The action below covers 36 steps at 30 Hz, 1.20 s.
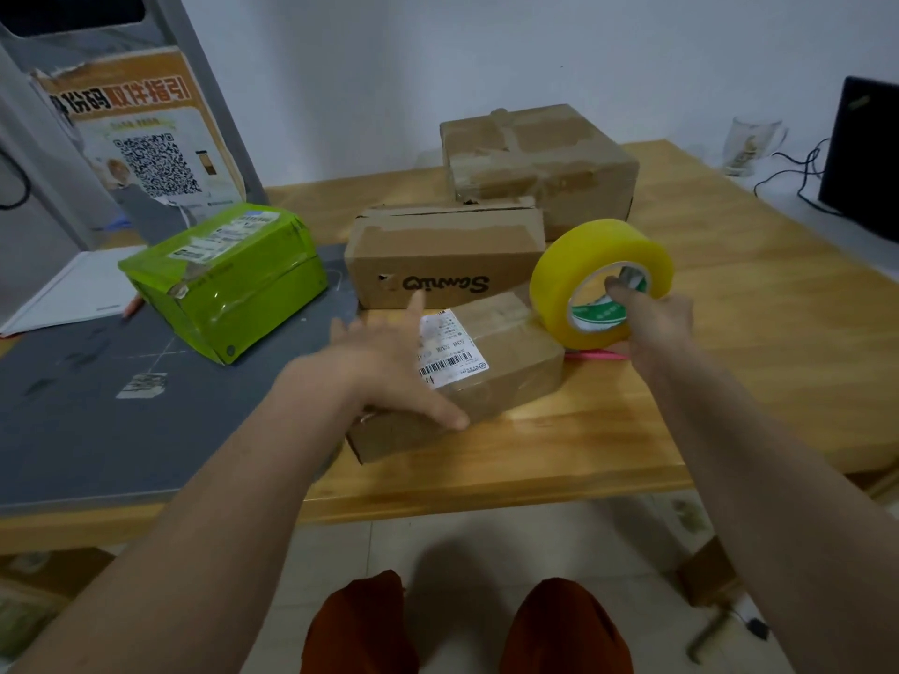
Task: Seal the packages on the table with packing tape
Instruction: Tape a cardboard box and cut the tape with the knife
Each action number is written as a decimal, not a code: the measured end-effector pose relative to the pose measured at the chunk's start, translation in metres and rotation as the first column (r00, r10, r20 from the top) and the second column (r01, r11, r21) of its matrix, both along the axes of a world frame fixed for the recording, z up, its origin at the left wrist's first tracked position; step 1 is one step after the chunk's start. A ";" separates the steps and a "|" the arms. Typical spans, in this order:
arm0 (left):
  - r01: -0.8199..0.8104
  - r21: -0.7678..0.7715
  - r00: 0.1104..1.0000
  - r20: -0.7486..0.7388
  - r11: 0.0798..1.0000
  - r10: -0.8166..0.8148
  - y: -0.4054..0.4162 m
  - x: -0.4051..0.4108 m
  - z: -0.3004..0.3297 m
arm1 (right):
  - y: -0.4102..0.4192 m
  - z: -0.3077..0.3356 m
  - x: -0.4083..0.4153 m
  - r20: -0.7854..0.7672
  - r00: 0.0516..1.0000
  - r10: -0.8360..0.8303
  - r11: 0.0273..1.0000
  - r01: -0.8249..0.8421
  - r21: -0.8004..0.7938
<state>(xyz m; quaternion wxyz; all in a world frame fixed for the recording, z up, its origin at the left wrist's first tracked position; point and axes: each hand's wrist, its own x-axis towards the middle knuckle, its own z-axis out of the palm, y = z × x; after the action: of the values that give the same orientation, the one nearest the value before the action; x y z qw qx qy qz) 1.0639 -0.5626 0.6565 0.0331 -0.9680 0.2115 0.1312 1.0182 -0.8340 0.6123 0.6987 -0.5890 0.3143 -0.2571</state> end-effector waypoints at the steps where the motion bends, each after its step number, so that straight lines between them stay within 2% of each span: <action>1: 0.045 -0.045 0.999 0.009 0.998 -0.045 -0.016 0.003 0.003 | 0.000 -0.001 0.000 0.002 1.000 0.001 1.000 -0.001 0.001; 4: 0.220 -0.165 0.975 0.024 0.961 -0.220 -0.066 0.004 0.004 | -0.001 -0.003 -0.002 -0.007 1.000 0.007 1.000 -0.007 0.019; 6: 0.269 -0.187 0.963 0.058 0.945 -0.263 -0.085 0.003 -0.004 | -0.004 -0.004 -0.002 -0.024 0.999 0.024 1.000 -0.024 0.007; 11: 0.213 -0.272 0.971 0.165 0.938 -0.173 -0.083 0.001 -0.026 | -0.016 -0.006 0.000 -0.077 0.994 0.080 0.987 -0.090 -0.133; 14: 0.190 -0.294 0.972 0.188 0.937 -0.138 -0.083 -0.004 -0.029 | -0.017 -0.007 0.004 -0.116 0.990 0.083 0.985 -0.099 -0.140; 16: 0.149 -0.250 0.983 0.144 0.957 -0.116 -0.085 -0.004 -0.026 | -0.016 -0.007 0.008 -0.131 0.987 0.097 0.982 -0.116 -0.148; 19: 0.066 -0.118 0.994 -0.080 0.991 -0.076 -0.088 0.005 -0.010 | -0.018 -0.006 0.015 -0.125 0.985 0.120 0.982 -0.137 -0.133; 21: 0.056 -0.099 0.981 -0.179 0.993 -0.073 -0.095 0.014 0.002 | -0.018 -0.005 0.019 -0.126 0.985 0.118 0.985 -0.132 -0.109; 25: 0.034 -0.387 0.964 -0.231 0.921 -0.133 -0.116 0.021 0.005 | -0.017 -0.010 0.026 -0.171 0.982 0.085 0.991 -0.101 -0.087; 29: -0.018 -0.435 0.995 -0.093 0.900 -0.025 -0.119 0.023 -0.015 | -0.022 -0.007 0.026 -0.232 0.956 0.177 0.966 -0.214 -0.144; 31: -0.040 -0.526 0.997 -0.079 0.849 -0.002 -0.112 0.026 -0.020 | -0.025 -0.003 0.017 -0.363 0.924 0.124 0.904 -0.255 -0.342; 32: -0.039 -0.549 0.997 -0.076 0.835 -0.003 -0.107 0.027 -0.021 | -0.025 -0.004 0.011 -0.419 0.906 0.062 0.843 -0.272 -0.464; 34: -0.030 -0.555 0.998 -0.066 0.831 -0.008 -0.101 0.028 -0.021 | -0.017 -0.008 -0.003 -0.479 0.878 -0.025 0.670 -0.341 -0.660; 36: -0.021 -0.536 0.999 -0.046 0.844 -0.004 -0.099 0.026 -0.022 | -0.006 -0.015 -0.011 -0.522 0.852 0.026 0.527 -0.455 -0.717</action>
<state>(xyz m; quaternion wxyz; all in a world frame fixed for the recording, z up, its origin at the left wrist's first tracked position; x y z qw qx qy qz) 1.0898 -0.6616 0.6344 -0.2439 -0.9364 0.2363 0.0890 1.0070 -0.8396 0.5969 0.2791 -0.9254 0.2228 -0.1269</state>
